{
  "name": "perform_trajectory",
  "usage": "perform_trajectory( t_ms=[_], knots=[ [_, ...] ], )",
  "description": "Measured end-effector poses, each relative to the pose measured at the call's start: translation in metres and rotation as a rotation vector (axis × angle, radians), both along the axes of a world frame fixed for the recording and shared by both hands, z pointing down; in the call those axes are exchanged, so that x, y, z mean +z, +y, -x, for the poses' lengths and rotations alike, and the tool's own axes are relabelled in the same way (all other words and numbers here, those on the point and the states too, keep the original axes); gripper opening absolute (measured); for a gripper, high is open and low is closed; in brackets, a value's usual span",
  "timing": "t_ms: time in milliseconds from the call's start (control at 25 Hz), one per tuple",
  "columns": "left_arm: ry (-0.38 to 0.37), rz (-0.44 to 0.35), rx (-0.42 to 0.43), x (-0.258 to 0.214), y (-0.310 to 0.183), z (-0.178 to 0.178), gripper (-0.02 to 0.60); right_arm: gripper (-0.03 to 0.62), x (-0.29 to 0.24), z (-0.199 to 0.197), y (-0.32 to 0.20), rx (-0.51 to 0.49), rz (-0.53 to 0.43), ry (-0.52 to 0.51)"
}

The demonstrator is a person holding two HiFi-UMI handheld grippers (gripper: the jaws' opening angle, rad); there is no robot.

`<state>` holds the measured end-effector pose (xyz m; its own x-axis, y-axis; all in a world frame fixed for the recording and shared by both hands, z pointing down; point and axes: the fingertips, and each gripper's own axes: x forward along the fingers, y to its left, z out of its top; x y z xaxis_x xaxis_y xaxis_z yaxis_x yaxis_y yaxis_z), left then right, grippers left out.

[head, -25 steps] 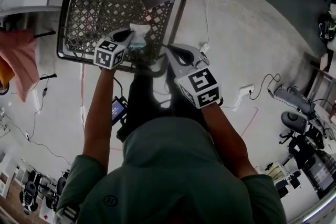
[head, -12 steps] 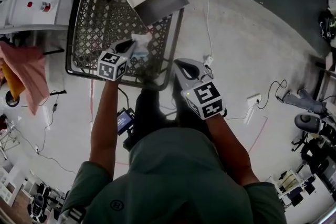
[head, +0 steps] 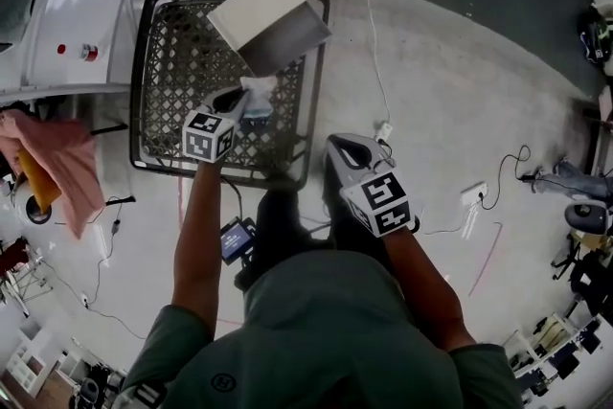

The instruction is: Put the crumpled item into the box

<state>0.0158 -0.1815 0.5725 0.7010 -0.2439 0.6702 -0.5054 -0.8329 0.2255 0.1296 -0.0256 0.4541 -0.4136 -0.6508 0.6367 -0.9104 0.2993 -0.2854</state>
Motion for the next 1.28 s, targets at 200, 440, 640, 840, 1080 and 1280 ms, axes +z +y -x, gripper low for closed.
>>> perform_trajectory(
  t_ms=[200, 440, 640, 840, 1080, 1280],
  knots=[
    [-0.002, -0.02, 0.004, -0.002, -0.021, -0.016, 0.038, 0.006, 0.004, -0.018, -0.003, 0.03, 0.005, 0.001],
    [-0.007, -0.04, -0.009, -0.004, -0.043, -0.031, 0.038, 0.006, 0.004, -0.035, -0.004, 0.051, 0.013, 0.002],
    [-0.011, -0.05, -0.01, -0.003, -0.059, -0.044, 0.038, 0.006, 0.009, -0.046, -0.004, 0.062, 0.024, 0.003],
    [0.002, -0.082, -0.018, -0.004, -0.084, -0.055, 0.044, 0.006, 0.013, -0.049, -0.008, 0.059, 0.036, 0.002],
    [0.035, -0.159, -0.009, -0.029, -0.113, -0.065, 0.094, 0.006, 0.017, -0.045, -0.013, 0.037, 0.054, 0.0],
    [0.05, -0.209, -0.025, -0.058, -0.122, -0.056, 0.097, 0.006, 0.008, -0.041, -0.021, 0.012, 0.042, 0.003]
  ],
)
